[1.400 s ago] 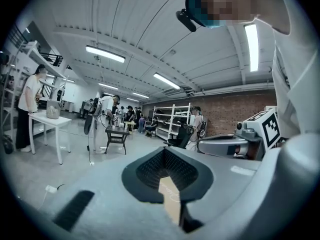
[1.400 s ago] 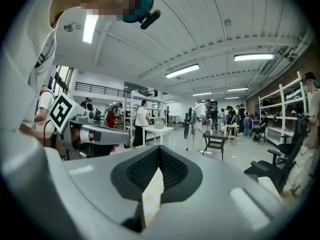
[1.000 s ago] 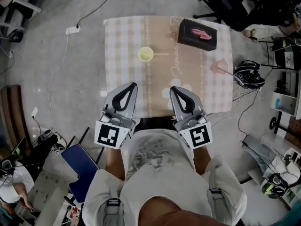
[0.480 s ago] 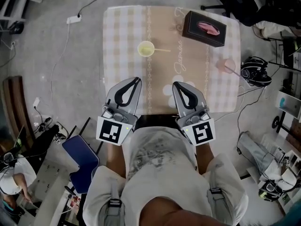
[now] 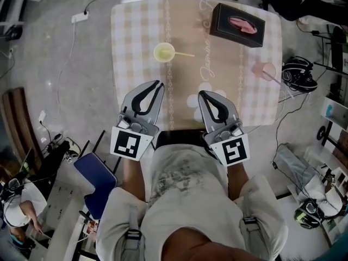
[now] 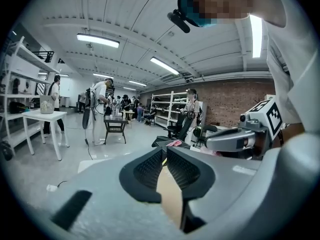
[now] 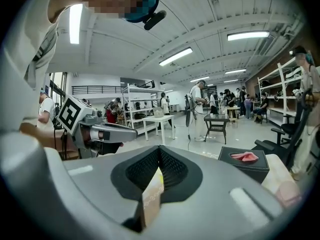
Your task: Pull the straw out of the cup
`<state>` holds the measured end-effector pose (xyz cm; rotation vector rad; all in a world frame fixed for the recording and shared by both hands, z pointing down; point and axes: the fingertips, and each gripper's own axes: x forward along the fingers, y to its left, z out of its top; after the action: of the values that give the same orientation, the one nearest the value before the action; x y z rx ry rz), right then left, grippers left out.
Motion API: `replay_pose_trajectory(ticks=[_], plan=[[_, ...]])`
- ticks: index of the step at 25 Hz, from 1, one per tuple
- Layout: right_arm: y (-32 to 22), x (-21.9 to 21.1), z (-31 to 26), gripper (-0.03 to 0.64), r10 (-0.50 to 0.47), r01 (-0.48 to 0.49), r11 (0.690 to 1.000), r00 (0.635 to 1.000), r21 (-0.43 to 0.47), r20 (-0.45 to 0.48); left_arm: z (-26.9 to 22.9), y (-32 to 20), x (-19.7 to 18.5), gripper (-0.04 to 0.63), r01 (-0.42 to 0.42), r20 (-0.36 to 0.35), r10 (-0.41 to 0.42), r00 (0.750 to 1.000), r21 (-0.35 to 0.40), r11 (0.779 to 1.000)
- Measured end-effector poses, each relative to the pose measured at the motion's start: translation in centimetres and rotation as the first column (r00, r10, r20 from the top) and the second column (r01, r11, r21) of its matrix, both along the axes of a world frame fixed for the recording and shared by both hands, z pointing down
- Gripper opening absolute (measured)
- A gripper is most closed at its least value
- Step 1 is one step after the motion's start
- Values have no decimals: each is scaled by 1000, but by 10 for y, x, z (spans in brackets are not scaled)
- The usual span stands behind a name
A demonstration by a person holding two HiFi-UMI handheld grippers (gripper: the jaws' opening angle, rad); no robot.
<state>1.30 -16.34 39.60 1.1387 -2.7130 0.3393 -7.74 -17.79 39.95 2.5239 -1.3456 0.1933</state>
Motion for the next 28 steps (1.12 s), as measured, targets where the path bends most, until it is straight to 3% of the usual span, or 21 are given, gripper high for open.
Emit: replay_pose_trajectory(ticks=[10, 17, 24, 28], plan=[[-11, 5, 22, 11, 25, -26, 999, 1000, -37, -7, 29, -21, 12, 57, -44, 7, 45, 999, -24, 999], [-18, 7, 36, 11, 36, -37, 997, 999, -65, -13, 61, -32, 16, 81, -83, 61, 86, 994, -47, 995], [-21, 7, 52, 11, 40, -42, 995, 999, -93, -21, 92, -44, 19, 114, -131, 169, 140, 976, -60, 990], [-22, 9, 59, 11, 46, -48, 993, 999, -106, -27, 108, -49, 21, 124, -143, 187, 158, 970, -92, 985]])
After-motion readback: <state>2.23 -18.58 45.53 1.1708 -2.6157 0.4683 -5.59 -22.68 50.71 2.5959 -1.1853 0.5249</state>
